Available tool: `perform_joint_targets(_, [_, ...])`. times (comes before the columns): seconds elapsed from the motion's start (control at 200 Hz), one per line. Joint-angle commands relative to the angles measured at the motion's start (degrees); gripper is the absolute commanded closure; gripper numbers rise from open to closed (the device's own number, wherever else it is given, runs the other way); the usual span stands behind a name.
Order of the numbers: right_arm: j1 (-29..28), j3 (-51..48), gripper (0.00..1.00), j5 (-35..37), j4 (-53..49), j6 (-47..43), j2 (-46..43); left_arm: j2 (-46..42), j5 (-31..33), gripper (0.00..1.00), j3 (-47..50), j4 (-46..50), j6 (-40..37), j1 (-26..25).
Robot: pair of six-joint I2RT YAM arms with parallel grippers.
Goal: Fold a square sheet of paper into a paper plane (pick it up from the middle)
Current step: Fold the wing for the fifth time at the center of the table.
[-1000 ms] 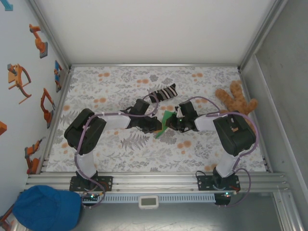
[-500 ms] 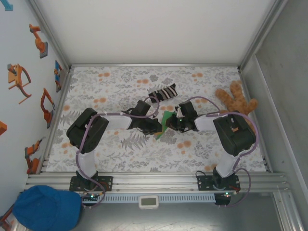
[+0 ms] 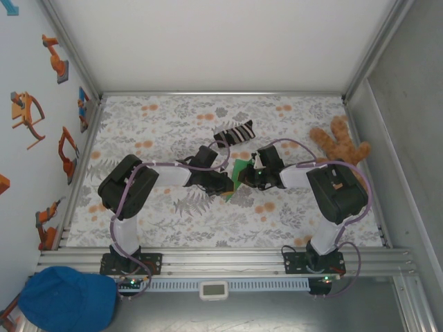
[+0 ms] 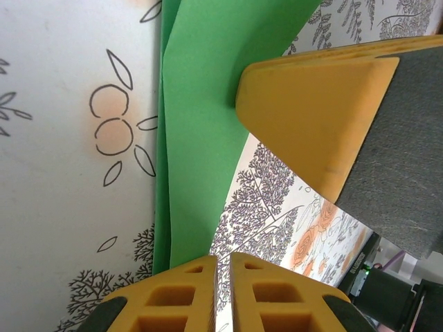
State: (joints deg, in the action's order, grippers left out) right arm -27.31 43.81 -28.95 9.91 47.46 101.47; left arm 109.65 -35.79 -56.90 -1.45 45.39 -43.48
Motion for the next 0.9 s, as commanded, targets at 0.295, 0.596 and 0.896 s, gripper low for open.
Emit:
perform_joint_targets(0.295, [-0.3, 0.7, 0.88, 1.7, -1.5, -0.9, 1.6, 2.1, 0.4, 0.88, -1.6, 3.7, -1.0, -0.8])
perform_joint_targets(0.596, [-0.3, 0.7, 0.88, 2.1, -2.0, -0.9, 1.9, 2.2, 2.4, 0.88, -2.4, 7.6, -2.4, -1.2])
perform_joint_targets(0.896, [-0.3, 1.0, 0.88, 2.3, -2.4, -0.9, 1.4, 3.3, 5.4, 0.88, -3.8, 11.8, -3.9, -2.2])
